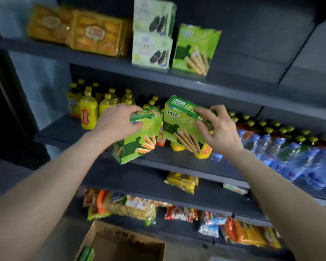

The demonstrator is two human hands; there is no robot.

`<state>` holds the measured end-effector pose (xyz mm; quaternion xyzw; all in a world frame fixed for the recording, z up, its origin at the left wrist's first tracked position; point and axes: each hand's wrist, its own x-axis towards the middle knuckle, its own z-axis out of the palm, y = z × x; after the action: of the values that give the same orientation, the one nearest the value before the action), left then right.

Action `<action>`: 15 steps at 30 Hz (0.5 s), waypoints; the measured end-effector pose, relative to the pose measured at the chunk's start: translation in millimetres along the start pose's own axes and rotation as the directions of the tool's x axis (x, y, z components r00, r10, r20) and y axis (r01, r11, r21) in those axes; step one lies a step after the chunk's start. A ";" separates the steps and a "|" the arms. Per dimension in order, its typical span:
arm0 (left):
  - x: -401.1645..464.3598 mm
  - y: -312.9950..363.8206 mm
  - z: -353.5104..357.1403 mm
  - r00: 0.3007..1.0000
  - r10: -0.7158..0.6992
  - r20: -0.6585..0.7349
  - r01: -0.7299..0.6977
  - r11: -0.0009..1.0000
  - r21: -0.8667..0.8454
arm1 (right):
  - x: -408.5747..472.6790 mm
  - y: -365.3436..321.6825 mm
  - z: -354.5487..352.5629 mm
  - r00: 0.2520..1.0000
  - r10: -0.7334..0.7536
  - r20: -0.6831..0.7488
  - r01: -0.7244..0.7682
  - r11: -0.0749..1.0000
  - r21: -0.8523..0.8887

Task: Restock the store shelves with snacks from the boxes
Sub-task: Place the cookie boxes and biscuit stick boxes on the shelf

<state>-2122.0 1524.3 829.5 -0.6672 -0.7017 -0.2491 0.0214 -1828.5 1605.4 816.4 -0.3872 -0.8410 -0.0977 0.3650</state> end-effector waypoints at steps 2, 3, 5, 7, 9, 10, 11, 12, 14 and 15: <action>26.0 15.4 -31.3 0.998 0.025 -0.049 -0.029 0.996 -0.084 | 27.9 8.7 -33.3 0.996 0.040 -0.080 -0.038 0.999 0.028; 38.1 22.8 -45.7 0.997 0.040 -0.068 -0.049 0.990 -0.135 | 41.2 12.9 -49.7 0.991 0.051 -0.121 -0.045 0.998 0.044; 61.0 38.2 -70.7 0.992 0.084 -0.092 -0.104 0.963 -0.249 | 67.8 22.0 -81.6 0.977 0.060 -0.204 -0.050 0.997 0.054; 82.5 55.0 -89.3 0.986 0.115 -0.117 -0.149 0.926 -0.346 | 93.4 32.6 -111.1 0.961 0.086 -0.261 -0.074 0.996 0.058; 104.7 71.5 -100.6 0.980 0.115 -0.165 -0.173 0.902 -0.397 | 117.0 47.7 -134.5 0.946 0.135 -0.295 -0.123 0.991 0.058; 115.1 79.9 -104.7 0.976 0.114 -0.185 -0.182 0.892 -0.413 | 127.5 57.4 -142.6 0.937 0.166 -0.308 -0.155 0.986 0.058; 125.2 88.2 -107.9 0.973 0.113 -0.202 -0.191 0.883 -0.428 | 136.9 68.0 -148.2 0.929 0.196 -0.313 -0.187 0.981 0.060; 134.5 96.3 -110.3 0.970 0.111 -0.216 -0.198 0.875 -0.443 | 145.3 79.7 -150.9 0.925 0.221 -0.310 -0.214 0.975 0.057; 152.9 109.8 -111.5 0.964 0.103 -0.246 -0.210 0.863 -0.460 | 158.8 104.9 -147.6 0.924 0.259 -0.280 -0.260 0.965 0.035; 161.3 115.5 -110.3 0.961 0.096 -0.258 -0.211 0.860 -0.465 | 164.6 119.1 -142.3 0.926 0.272 -0.264 -0.277 0.961 0.020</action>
<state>-2063.5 1630.2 1021.5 -0.6723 -0.5530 -0.4898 -0.0484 -1737.2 1718.3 1017.4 -0.4878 -0.7216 -0.1039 0.4802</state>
